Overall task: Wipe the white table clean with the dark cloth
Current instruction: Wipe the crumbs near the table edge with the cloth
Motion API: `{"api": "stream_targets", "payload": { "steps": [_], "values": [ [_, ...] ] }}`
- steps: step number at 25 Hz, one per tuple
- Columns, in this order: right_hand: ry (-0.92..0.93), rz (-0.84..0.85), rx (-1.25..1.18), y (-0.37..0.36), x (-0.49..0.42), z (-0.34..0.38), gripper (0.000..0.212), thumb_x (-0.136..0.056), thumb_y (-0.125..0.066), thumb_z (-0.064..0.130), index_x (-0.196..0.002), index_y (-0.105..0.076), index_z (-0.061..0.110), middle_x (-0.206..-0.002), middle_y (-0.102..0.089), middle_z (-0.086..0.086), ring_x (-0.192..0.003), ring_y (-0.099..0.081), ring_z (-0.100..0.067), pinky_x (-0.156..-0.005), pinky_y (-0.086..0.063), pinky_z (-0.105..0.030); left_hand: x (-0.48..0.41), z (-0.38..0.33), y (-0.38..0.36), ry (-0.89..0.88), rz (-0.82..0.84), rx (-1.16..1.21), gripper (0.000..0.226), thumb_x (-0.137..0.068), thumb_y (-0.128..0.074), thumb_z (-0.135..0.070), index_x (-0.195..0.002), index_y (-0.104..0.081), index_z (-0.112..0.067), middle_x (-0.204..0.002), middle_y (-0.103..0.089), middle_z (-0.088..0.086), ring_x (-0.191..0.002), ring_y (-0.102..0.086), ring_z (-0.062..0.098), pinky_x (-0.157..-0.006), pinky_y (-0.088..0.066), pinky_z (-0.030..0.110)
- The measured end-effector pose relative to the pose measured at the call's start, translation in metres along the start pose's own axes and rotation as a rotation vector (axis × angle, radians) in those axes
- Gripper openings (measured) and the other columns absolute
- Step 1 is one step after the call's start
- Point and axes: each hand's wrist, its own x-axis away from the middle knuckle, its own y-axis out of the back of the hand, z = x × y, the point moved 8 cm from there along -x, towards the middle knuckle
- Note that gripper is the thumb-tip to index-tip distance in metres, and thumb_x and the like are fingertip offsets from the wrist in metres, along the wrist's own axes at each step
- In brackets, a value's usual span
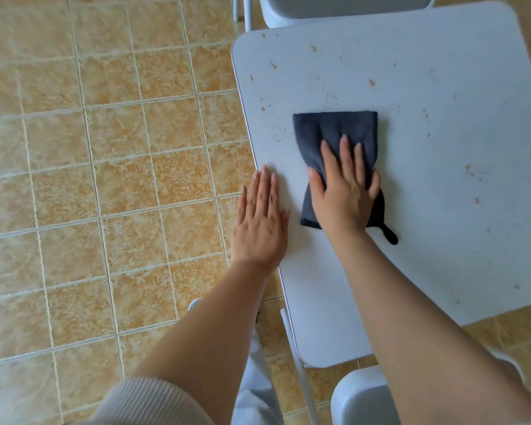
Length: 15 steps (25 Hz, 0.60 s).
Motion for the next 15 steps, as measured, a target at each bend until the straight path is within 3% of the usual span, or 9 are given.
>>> {"api": "stream_targets", "payload": {
  "steps": [5, 10, 12, 15],
  "values": [
    [0.098, -0.019, -0.056, 0.009, 0.014, -0.023, 0.039, -0.101, -0.045, 0.038, -0.138, -0.054, 0.029, -0.154, -0.044, 0.004, -0.144, -0.038, -0.019, -0.108, -0.034, -0.048, -0.017, -0.001, 0.003, 0.002, -0.022, -0.011, 0.059, -0.103, -0.024, -0.030, -0.153, -0.009, -0.005, -0.161, -0.006, 0.011, -0.149, 0.000, 0.020, -0.121, -0.003, 0.038],
    [-0.120, -0.008, -0.072, -0.001, -0.063, -0.034, 0.042, -0.098, -0.045, 0.035, -0.138, -0.053, 0.028, -0.154, -0.043, 0.002, -0.145, -0.036, -0.021, -0.108, -0.032, -0.052, -0.019, 0.001, 0.001, -0.002, -0.002, -0.017, 0.059, -0.102, -0.022, -0.031, -0.153, -0.009, -0.005, -0.162, -0.005, 0.011, -0.149, 0.000, 0.022, -0.121, -0.006, 0.040],
    [-0.080, 0.020, -0.090, -0.010, -0.094, -0.008, 0.043, -0.097, -0.047, 0.035, -0.139, -0.053, 0.028, -0.155, -0.042, 0.002, -0.145, -0.035, -0.022, -0.109, -0.029, -0.054, -0.019, 0.001, 0.002, -0.005, 0.001, -0.023, 0.059, -0.101, -0.022, -0.031, -0.153, -0.010, -0.005, -0.162, -0.006, 0.011, -0.149, -0.001, 0.022, -0.121, -0.008, 0.041],
    [0.120, 0.014, -0.096, -0.015, -0.094, 0.038, 0.041, -0.098, -0.048, 0.035, -0.137, -0.055, 0.028, -0.153, -0.045, 0.002, -0.143, -0.040, -0.021, -0.108, -0.031, -0.052, -0.020, 0.001, 0.002, -0.007, 0.004, -0.034, 0.059, -0.101, -0.021, -0.031, -0.153, -0.013, -0.004, -0.161, -0.008, 0.012, -0.149, -0.003, 0.023, -0.120, -0.011, 0.042]
  ]
}}
